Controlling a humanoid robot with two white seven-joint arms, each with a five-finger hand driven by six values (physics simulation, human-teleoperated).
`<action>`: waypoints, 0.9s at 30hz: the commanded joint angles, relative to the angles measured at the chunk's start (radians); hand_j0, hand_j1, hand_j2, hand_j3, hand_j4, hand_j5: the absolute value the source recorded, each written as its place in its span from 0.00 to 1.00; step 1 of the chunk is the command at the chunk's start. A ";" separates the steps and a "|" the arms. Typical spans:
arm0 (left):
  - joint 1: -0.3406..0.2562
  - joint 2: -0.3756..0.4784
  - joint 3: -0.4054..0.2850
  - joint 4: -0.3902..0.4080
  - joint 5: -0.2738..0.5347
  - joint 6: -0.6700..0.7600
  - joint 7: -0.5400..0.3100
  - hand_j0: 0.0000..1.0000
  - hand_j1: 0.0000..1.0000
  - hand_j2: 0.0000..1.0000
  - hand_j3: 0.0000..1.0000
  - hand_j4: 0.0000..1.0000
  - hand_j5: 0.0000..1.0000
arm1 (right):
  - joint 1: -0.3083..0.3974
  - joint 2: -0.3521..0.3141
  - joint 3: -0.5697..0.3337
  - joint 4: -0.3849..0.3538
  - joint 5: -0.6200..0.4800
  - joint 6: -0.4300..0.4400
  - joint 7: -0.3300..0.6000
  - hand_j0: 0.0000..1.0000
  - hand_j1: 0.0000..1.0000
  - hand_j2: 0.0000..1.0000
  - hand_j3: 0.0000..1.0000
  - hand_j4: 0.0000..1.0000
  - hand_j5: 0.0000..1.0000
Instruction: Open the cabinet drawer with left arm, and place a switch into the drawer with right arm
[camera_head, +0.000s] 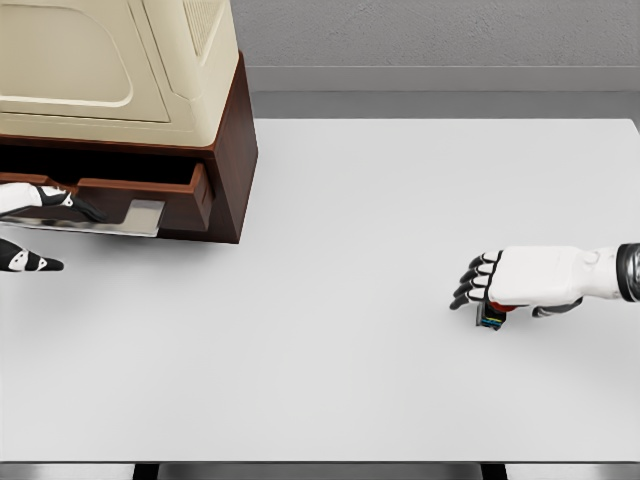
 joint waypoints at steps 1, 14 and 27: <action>0.000 -0.009 -0.026 -0.041 0.063 -0.043 -0.020 0.78 0.78 0.78 0.78 0.78 0.78 | 0.000 -0.001 0.000 0.000 -0.003 0.002 0.000 0.93 0.93 0.93 0.93 0.93 0.93; -0.001 0.006 -0.026 -0.047 0.143 -0.080 -0.115 0.78 0.78 0.78 0.78 0.78 0.78 | 0.000 0.002 0.000 0.000 -0.003 0.002 0.000 0.89 0.89 0.89 0.89 0.89 0.89; -0.004 0.020 -0.026 -0.049 0.238 -0.089 -0.151 0.78 0.78 0.78 0.78 0.78 0.78 | 0.002 0.004 0.000 0.000 0.008 0.002 0.000 0.84 0.84 0.84 0.84 0.84 0.84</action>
